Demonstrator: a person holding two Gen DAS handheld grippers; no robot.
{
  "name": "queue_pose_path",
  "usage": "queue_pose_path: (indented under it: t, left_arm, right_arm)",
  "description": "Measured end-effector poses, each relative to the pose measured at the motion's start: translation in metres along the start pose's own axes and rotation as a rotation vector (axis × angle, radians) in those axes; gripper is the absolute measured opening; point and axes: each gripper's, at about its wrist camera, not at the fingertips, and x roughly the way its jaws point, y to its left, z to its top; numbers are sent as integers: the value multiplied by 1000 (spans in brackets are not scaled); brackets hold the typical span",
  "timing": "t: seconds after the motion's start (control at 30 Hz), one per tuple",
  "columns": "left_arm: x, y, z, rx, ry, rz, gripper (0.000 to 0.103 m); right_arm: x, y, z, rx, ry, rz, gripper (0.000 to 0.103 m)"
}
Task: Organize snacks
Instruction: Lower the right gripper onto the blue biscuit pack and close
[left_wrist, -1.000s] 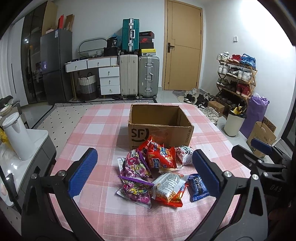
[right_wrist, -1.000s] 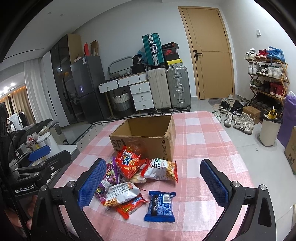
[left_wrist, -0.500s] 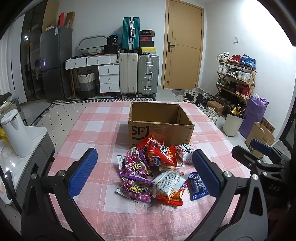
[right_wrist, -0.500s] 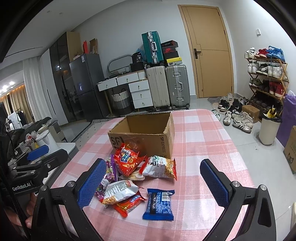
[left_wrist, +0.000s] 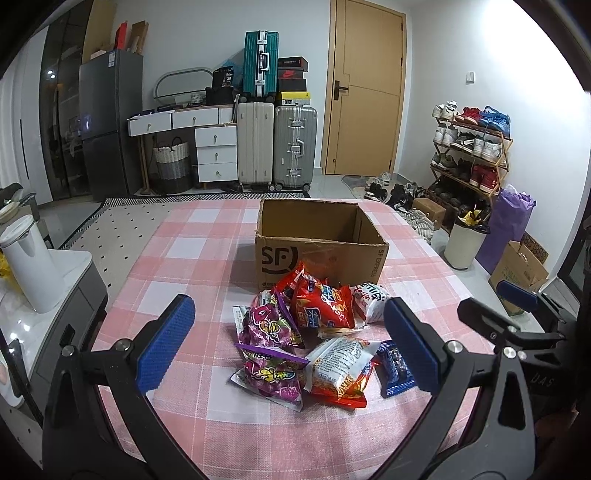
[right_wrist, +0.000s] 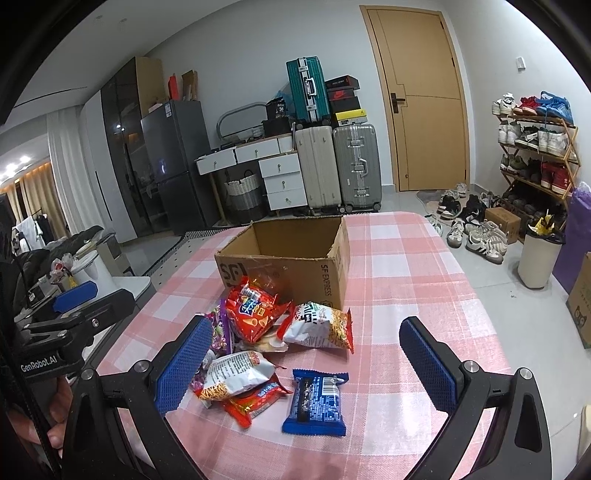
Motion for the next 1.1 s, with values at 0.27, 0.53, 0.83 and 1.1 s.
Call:
queue_pose_path:
  t: [0.27,0.53,0.83,1.1]
  left_arm:
    - [11,8,-6,-26,12,-29,102]
    - [35,24,-14,-56,43,-28,102]
    - [69,42,-24,-88,98,-44,102]
    - [92,54,-33,-102,125,-48,102]
  right_arm:
    - [27,-5,-19,-12,82,1,103]
    - [64,-19,-47,11,198,0,103]
    - [98,-27,-68,1,279,-46,103]
    - [123,-28,-76,-28,335,-64,103]
